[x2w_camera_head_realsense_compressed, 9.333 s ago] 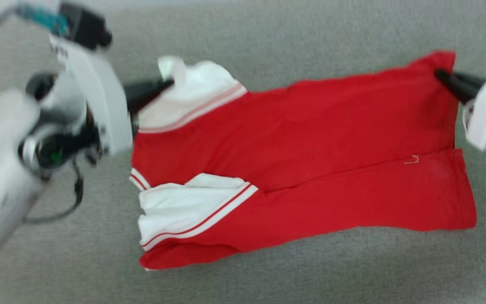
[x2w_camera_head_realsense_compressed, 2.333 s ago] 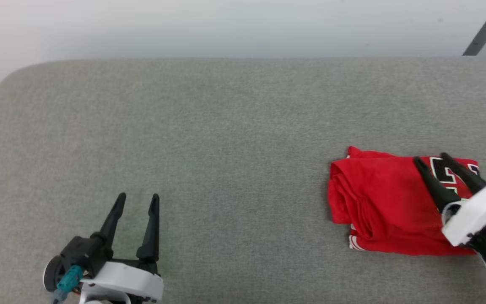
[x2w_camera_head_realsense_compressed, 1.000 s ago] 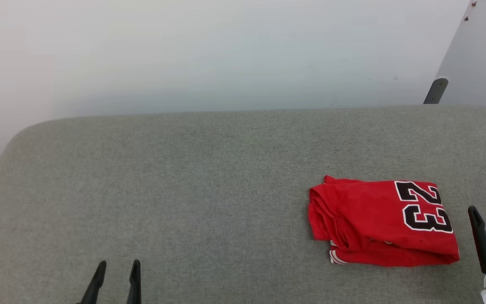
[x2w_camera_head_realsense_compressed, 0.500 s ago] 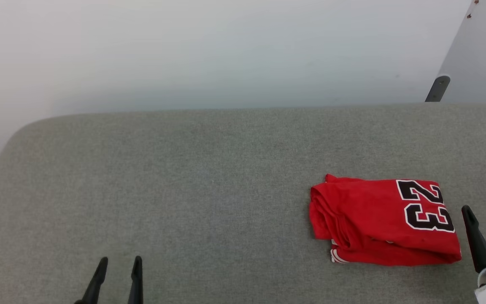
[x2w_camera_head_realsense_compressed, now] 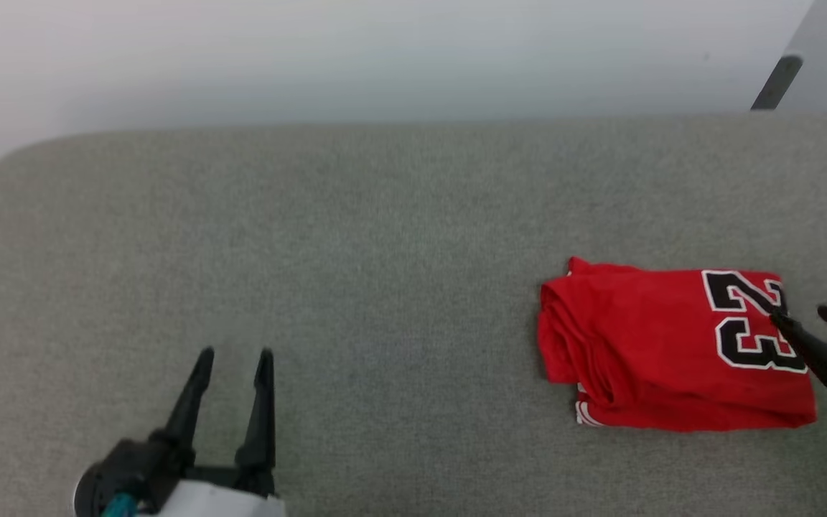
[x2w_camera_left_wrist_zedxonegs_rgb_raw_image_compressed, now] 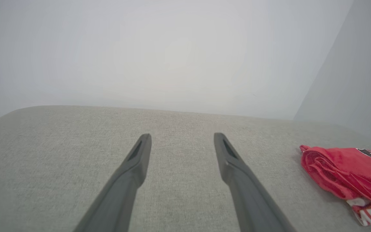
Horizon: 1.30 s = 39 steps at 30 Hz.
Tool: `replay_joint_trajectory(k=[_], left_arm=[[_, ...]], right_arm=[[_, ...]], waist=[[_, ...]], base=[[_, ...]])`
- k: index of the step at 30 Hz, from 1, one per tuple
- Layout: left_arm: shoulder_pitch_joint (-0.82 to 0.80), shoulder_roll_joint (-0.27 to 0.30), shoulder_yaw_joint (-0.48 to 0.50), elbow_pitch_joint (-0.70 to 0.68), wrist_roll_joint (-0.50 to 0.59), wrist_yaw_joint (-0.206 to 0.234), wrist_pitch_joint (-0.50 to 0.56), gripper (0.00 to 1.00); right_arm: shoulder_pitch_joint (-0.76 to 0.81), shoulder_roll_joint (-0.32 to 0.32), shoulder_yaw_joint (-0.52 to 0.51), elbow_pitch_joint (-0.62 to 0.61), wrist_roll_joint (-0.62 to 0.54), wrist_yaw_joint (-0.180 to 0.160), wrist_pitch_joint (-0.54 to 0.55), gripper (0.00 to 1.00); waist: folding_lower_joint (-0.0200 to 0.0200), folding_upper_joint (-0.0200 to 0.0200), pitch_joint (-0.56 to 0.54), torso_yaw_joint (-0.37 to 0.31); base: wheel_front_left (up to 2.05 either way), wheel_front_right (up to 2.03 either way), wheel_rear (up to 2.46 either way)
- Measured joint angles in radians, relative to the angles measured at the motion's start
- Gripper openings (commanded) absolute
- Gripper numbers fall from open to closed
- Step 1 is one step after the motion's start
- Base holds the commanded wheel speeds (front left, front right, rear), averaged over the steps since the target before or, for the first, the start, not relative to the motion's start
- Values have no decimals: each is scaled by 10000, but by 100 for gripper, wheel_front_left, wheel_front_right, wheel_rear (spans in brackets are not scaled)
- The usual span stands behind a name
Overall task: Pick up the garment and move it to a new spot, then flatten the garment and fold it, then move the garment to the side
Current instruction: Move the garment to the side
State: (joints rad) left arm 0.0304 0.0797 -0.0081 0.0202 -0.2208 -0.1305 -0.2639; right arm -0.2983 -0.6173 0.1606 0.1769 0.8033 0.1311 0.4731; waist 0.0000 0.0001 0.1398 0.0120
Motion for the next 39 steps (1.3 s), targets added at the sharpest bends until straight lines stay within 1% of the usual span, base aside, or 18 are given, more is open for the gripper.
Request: replay_joint_trajectory(k=[2, 4, 6, 8, 10, 12, 14, 17, 18, 19, 20, 24, 28, 35, 39], left_arm=[[-331, 35, -121, 48, -19, 0, 0, 100], [-588, 81, -245, 94, -81, 0, 0, 100], [-828, 132, -341, 174, -94, 0, 0, 100], [-1094, 146, -445, 230, -105, 0, 0, 100], [-1357, 134, -541, 270, -105, 0, 0, 100], [-1556, 125, -625, 305, -105, 0, 0, 100], [-1709, 109, -702, 351, -109, 0, 0, 100], [-1830, 96, -788, 420, -138, 0, 0, 100], [-1855, 111, -803, 445, -142, 0, 0, 100], [-1871, 136, -823, 464, -142, 0, 0, 100], [-1893, 178, -867, 468, -142, 0, 0, 100], [-2037, 355, -1043, 384, -178, 0, 0, 100], [-2244, 579, -1158, 366, -167, 0, 0, 100], [-3029, 1085, -1599, 311, -35, 0, 0, 100], [-3547, 1459, -1883, 301, 42, 0, 0, 100]], right_arm=[[-247, -270, 58, 161, 380, 0, 1438, 100], [-533, -370, -115, 366, 629, -2, 2627, 100], [-811, -378, -288, 481, 640, -2, 3676, 100], [-996, -313, -502, 635, 539, 0, 4366, 100], [-1128, -232, -614, 792, 236, -2, 4800, 100], [-1214, -12, -665, 934, -107, -2, 5037, 100], [-1218, 228, -779, 1014, -257, -2, 5137, 100], [-1221, 355, -940, 915, -347, -10, 5214, 100], [-1217, 385, -982, 842, -397, -12, 5150, 48], [-1209, 441, -1041, 755, -403, -12, 4976, 17], [-1204, 545, -1137, 700, -426, -12, 4771, 0], [-1180, 884, -1189, 443, -247, -10, 4265, 0], [-1173, 922, -1409, 407, -127, 6, 3534, 0], [-1374, 725, -2445, 940, -84, 2, 2228, 0], [-1587, 663, -2872, 1521, -107, 0, 1705, 0]], waist=[[0, 0, 273, 24], [0, 0, 546, 53], [0, 0, 817, 86], [0, 0, 1078, 123], [0, 0, 1335, 171], [0, 0, 1574, 227], [1, 0, 1788, 285], [0, 0, 2034, 375], [1, 0, 2099, 396], [0, 0, 2154, 407], [1, -1, 2201, 402], [0, 0, 2283, 219], [0, 0, 2338, -144], [0, 0, 2562, -974], [0, 0, 2776, -1514]], base=[[0, 0, 0], [0, 0, 0], [0, 0, 0], [0, 0, 0], [0, 0, 0], [0, 0, 0], [0, 0, 0], [0, 0, 0], [0, 0, 0], [0, 0, 0], [0, 0, 0], [0, 0, 0], [0, 0, 0], [0, 0, 0], [0, 0, 0]])
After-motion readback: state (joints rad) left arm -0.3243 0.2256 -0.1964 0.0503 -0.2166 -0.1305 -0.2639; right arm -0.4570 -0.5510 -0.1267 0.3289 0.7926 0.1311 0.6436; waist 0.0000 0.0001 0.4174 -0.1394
